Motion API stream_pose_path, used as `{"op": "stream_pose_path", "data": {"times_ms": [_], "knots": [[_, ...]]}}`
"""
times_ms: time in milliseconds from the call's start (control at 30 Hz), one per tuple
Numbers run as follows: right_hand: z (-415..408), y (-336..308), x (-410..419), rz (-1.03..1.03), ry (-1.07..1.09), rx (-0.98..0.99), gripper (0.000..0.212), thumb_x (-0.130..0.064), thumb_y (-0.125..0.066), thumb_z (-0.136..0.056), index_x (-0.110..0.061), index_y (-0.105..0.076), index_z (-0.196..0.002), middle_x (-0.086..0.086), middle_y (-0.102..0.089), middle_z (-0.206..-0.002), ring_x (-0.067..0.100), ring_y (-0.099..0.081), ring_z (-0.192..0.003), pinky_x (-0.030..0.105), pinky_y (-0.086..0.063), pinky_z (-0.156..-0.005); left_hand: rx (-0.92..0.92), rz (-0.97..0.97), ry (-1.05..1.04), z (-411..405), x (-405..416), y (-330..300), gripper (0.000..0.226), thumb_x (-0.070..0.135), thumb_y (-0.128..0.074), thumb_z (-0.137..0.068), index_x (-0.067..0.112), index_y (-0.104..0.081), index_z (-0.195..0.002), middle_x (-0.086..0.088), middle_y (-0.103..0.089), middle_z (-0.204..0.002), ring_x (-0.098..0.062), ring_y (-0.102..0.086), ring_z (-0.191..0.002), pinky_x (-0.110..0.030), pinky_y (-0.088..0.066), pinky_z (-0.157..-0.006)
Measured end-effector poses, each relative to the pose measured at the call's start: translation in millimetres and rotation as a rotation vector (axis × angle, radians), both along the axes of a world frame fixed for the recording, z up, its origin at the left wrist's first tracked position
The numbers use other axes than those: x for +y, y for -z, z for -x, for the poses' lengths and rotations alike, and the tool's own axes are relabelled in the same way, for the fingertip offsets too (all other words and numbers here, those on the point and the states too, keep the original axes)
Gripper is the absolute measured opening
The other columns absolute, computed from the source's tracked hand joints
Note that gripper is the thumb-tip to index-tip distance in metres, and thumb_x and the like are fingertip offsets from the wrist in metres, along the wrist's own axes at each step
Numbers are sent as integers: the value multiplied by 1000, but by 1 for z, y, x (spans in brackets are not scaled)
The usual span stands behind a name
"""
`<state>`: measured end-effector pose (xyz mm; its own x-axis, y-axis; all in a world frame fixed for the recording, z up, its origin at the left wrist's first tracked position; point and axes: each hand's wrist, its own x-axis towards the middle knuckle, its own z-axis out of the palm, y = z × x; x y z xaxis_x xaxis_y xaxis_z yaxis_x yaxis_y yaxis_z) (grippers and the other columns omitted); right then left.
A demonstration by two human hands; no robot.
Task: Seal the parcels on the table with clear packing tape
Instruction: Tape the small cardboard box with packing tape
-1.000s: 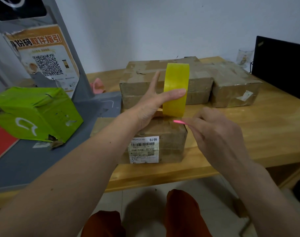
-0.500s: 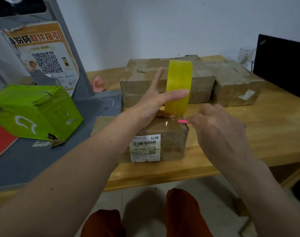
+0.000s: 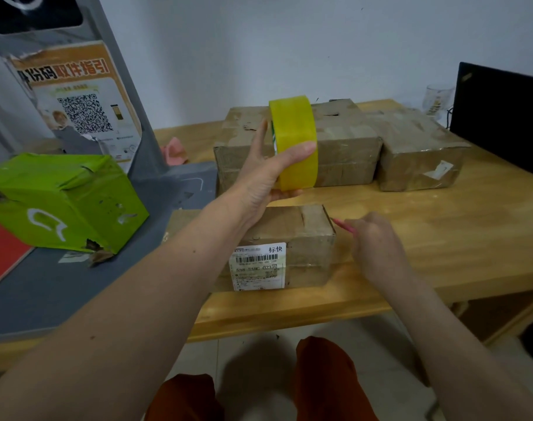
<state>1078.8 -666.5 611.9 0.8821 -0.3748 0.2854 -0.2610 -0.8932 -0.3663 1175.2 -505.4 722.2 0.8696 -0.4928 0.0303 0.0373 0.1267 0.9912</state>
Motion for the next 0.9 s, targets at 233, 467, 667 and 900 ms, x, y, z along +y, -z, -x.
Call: {"op": "stream_pose_path", "data": {"times_ms": [233,467,667,900], "knots": [[29,-14,39,33,-248,-783,31,4,-45,-93,8,-59,-121,19,-63,-120,28,-56,-117,43,-45,-103,17,6,-40,-2,0,0,105,40,-82,-61,45,-27,-150,-2,-56,-137,-28,-65,-110,-35,-57,-69],[35,-2,91,341,-301,-538,38,-20,-51,-98,2,-60,-128,19,-60,-131,30,-56,-126,42,-37,-111,12,-16,-23,-2,-1,1,110,37,-87,-62,44,-25,-151,2,-58,-134,-24,-62,-114,-35,-58,-69],[31,-20,79,188,-326,-415,46,-33,-47,-96,-4,-59,-130,10,-58,-136,24,-49,-132,50,-37,-109,5,-14,-37,1,1,2,108,40,-84,-59,44,-27,-151,3,-64,-127,-24,-65,-112,-34,-57,-68],[19,-37,50,90,-373,-191,84,-67,-1,-94,-18,-44,-146,-8,-26,-158,12,-7,-150,41,-9,-122,-20,-2,-49,-1,1,3,106,34,-88,-66,46,-25,-150,1,-59,-135,-24,-65,-110,-36,-59,-70]]}}
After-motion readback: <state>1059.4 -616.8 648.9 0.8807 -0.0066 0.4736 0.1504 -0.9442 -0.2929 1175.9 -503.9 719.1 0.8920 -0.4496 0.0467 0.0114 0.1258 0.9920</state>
